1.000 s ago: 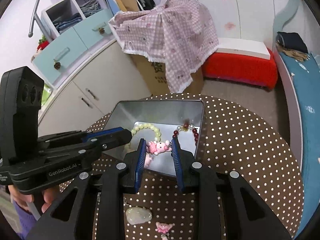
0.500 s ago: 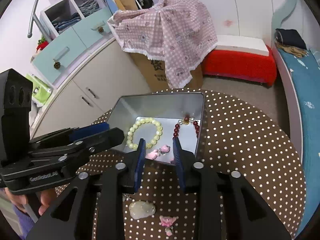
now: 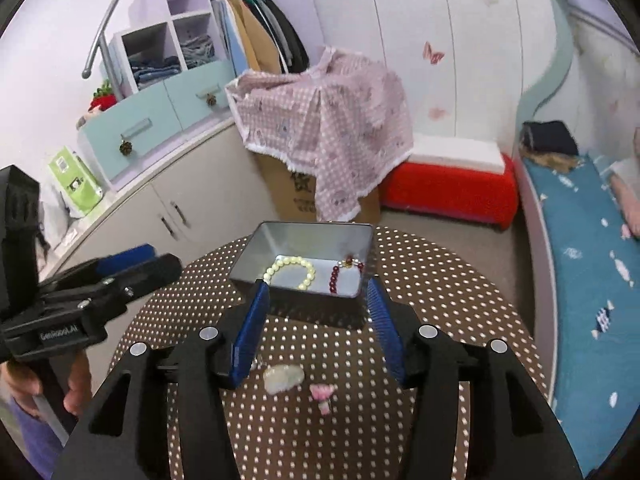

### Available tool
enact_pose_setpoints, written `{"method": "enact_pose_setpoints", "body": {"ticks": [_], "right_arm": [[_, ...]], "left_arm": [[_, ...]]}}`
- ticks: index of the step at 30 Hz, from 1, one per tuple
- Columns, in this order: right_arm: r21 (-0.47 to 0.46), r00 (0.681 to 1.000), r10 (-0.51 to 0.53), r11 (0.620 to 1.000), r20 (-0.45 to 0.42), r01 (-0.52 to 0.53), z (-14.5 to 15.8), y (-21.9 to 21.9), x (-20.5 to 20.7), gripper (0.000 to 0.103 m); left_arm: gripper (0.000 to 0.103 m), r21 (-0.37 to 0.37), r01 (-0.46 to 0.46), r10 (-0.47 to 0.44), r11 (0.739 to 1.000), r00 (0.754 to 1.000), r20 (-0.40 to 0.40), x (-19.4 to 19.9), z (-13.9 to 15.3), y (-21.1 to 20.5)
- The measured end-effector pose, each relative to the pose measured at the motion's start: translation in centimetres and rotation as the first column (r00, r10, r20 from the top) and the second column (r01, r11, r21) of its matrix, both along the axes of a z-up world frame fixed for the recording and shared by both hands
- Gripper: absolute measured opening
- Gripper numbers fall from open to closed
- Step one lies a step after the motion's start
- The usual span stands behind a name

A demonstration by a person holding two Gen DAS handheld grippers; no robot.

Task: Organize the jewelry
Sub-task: 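Withdraw both grippers from the box back over the table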

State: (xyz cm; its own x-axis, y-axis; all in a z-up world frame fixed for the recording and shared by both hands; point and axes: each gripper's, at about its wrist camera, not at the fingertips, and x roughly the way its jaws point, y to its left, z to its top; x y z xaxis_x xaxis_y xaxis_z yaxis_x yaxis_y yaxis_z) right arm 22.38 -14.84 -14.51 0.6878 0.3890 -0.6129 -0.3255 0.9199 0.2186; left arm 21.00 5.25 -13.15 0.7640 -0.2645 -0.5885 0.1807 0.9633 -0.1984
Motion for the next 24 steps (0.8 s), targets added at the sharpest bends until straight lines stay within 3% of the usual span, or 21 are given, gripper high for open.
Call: {"method": "enact_pose_setpoints", "body": {"ticks": [6,11,16,24], "right_arm": [[-0.035,0.999,-0.030,0.999,0.030,0.031,-0.6,-1.2,-4.2,0.056],[-0.067,0.999,-0.045,0.997,0.014,0.046,-2.8,-1.9,-6.9,0.057],[-0.068,0.998,-0.041,0.997,-0.037,0.039,-5.1,-2.2,-7.0,0.057],[-0.101,0.995,-0.022,0.995,-0.096,0.012,-8.3,-0.6,-5.7,0.057]], "left_arm": [[0.076,0.000,-0.041,0.041,0.999,0.998,0.051,-4.4,-1.0,0.3],[0.076,0.022,-0.034,0.033,0.999,0.997,0.065,-7.3,-3.0,-0.8],[0.076,0.057,0.006,-0.007,0.998,1.000,0.011,-7.4,-5.2,-2.4],[0.076,0.139,0.013,-0.012,0.990,1.000,-0.011,-6.8,-6.8,-4.0]]}}
